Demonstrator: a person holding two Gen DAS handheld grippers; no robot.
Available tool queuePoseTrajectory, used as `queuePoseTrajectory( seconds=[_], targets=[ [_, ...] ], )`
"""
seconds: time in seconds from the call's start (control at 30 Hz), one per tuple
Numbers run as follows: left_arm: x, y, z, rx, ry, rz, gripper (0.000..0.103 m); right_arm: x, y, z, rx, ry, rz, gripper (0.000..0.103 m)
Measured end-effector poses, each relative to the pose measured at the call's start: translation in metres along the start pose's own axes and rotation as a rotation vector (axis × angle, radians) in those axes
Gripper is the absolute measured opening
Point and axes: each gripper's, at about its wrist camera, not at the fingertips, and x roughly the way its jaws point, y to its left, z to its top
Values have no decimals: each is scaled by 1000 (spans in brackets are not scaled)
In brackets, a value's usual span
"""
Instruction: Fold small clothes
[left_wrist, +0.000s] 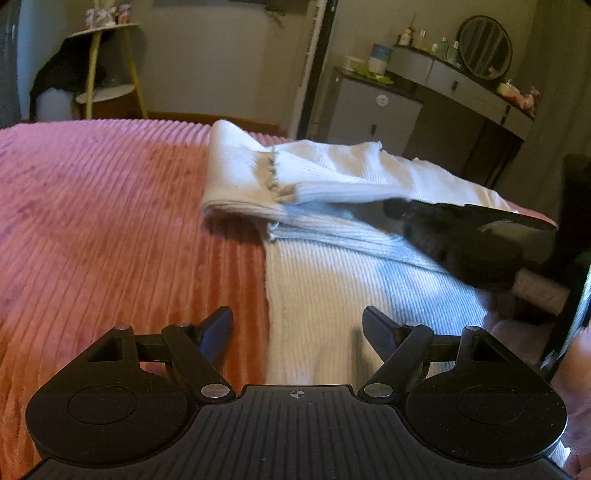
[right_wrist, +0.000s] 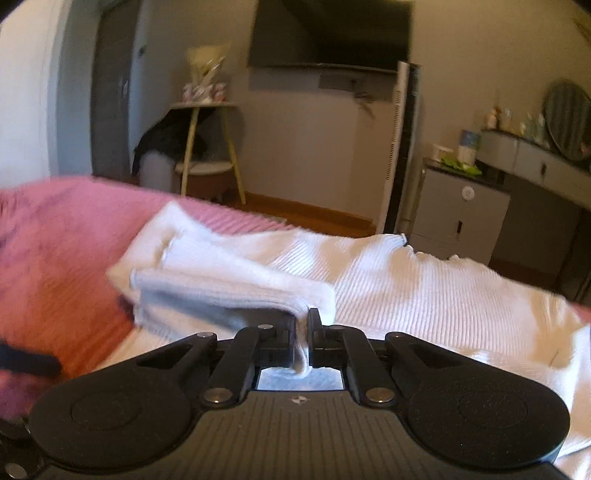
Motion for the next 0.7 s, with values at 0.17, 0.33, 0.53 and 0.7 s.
queuePoseTrajectory(
  seconds=[0.17,0.33,0.53,0.7],
  targets=[
    [-4,-8,-1,12,-28,-47,83,-35,-65,-4,396,-101,-93,6],
    [1,-25,-9,77,-12,-55,83,-46,-128,-45,740,11,-218,25],
    [3,-29,-12,93,-3,-38,84,-50,-113,-42,491,64,-367,43],
    [4,-28,-12,83,1,-43,85,-36,-78,-35,75,98,-467,48]
  ],
)
